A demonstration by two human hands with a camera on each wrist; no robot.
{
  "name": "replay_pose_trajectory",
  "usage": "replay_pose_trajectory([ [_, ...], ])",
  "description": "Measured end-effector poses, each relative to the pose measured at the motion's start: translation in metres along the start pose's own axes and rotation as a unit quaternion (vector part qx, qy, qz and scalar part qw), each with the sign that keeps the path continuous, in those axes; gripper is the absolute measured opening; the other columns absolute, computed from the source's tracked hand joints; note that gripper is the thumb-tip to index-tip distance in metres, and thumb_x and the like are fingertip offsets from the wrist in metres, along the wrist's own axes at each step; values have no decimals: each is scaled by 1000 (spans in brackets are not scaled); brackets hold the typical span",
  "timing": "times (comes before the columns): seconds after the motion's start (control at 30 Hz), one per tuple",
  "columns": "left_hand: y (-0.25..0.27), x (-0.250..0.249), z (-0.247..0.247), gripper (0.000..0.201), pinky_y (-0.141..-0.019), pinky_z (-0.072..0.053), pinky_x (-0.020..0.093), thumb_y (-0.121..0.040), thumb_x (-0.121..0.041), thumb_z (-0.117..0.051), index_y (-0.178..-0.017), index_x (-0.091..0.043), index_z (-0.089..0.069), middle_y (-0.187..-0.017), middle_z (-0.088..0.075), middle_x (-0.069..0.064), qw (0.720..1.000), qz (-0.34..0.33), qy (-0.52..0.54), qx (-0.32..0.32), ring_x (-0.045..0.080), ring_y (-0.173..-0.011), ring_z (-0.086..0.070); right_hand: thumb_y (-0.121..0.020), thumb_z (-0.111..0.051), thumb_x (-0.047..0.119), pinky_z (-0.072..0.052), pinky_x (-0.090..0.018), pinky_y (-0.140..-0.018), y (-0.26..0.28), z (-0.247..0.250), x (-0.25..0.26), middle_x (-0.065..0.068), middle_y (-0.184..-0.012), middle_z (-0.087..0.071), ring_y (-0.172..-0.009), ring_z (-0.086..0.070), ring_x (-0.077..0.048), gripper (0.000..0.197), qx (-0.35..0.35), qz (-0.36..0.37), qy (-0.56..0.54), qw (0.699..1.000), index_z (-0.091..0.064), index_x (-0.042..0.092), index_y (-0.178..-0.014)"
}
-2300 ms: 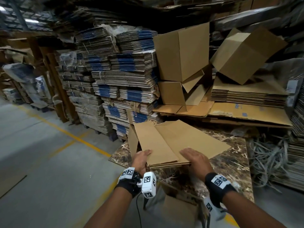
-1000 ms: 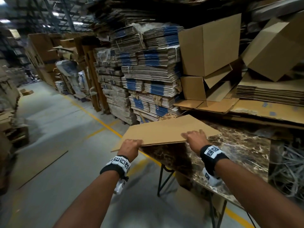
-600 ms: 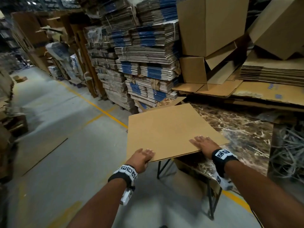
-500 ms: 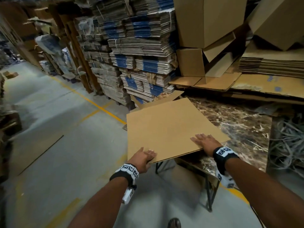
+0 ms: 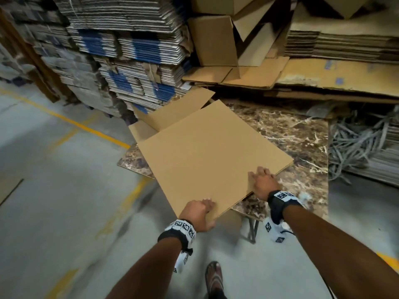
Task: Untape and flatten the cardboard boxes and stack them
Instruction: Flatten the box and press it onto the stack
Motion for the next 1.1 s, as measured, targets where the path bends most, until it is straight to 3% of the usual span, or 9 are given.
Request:
replay_pose_trajectory([
  [0.1, -15, -15, -6, 77, -92, -51, 36, -86, -61, -48, -150, -20, -38, -147, -56, 7, 1000, 12, 7, 10, 27, -114, -67, -100, -23, 41, -33, -59, -109, -7, -26, 1, -20, -139, -33, -132, -26, -39, 41, 48, -40, -56, 996, -41, 20, -130],
  [0.2, -24, -17, -4, 81, -103, -48, 34, -86, -68, -56, -152, -24, -42, -148, -56, 1, 999, 19, 49, 6, 24, -123, -63, -97, -26, 63, -14, -61, -121, -8, -46, -3, -20, -164, -4, -151, 0, -43, 66, 84, -57, -53, 993, -24, 27, -152],
  [0.27, -25, -10, 1, 83, -105, -47, 31, -83, -74, -57, -150, -26, -48, -145, -60, -2, 996, 27, 84, -10, 21, -126, -61, -99, -36, 62, -4, -58, -123, -4, -52, -5, -16, -167, 19, -153, 18, -39, 78, 84, -55, -42, 994, -5, 28, -162],
  [0.4, -26, 18, 3, 72, -109, -45, 29, -87, -69, -63, -142, -21, -60, -143, -61, -5, 966, 105, 224, -74, 15, -129, -59, -99, -37, 61, 4, -58, -122, 1, -55, -2, -15, -165, 27, -152, 25, -35, 81, 72, -61, -63, 994, 4, 32, -162],
  [0.53, -41, 55, 11, 83, -115, -43, 35, -82, -61, -75, -146, -13, -54, -152, -52, 3, 887, 222, 370, -165, 21, -138, -52, -96, -50, 51, -11, -61, -122, 0, -47, 18, -30, -164, 6, -152, 6, -45, 73, -14, -140, -143, 980, -22, 20, -156],
  [0.7, -89, 119, 74, 80, -120, -35, 43, -90, -60, -67, -150, -12, -48, -157, -45, 8, 757, 311, 518, -250, 26, -145, -42, -96, -50, 55, -2, -68, -119, -26, -32, 55, -30, -163, 18, -152, 16, -44, 90, -78, -191, -210, 956, -5, 15, -162],
  [0.77, -115, 154, 98, 79, -121, -33, 44, -91, -61, -64, -151, -12, -47, -158, -43, 10, 773, 303, 490, -266, 28, -146, -40, -93, -50, 63, 1, -71, -117, -41, -28, 68, -30, -162, 20, -152, 19, -44, 96, -82, -197, -219, 952, -3, 17, -162],
  [0.97, -187, 242, 112, 97, -125, 3, 52, -89, -72, -53, -162, -18, -21, -171, -8, 9, 919, 282, 227, -155, 26, -158, 2, -84, -33, 87, 16, -74, -109, -97, -22, 86, -31, -158, 31, -146, 33, -46, 106, -62, -130, -143, 979, 13, 29, -160],
  [1.1, -205, 275, 89, 107, -122, 8, 62, -82, -88, -38, -163, -28, -4, -171, 9, 3, 943, 297, 142, -46, 24, -157, 11, -78, -30, 93, 15, -77, -109, -132, -27, 84, -26, -159, 32, -144, 37, -43, 107, -23, -112, -122, 986, 13, 38, -160],
])
Point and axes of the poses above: each hand's wrist, its own y-axis away from the middle knuckle, its own z-axis out of the back of the hand, x = y × z, the point moved 3 cm from there along -y, towards the middle knuckle
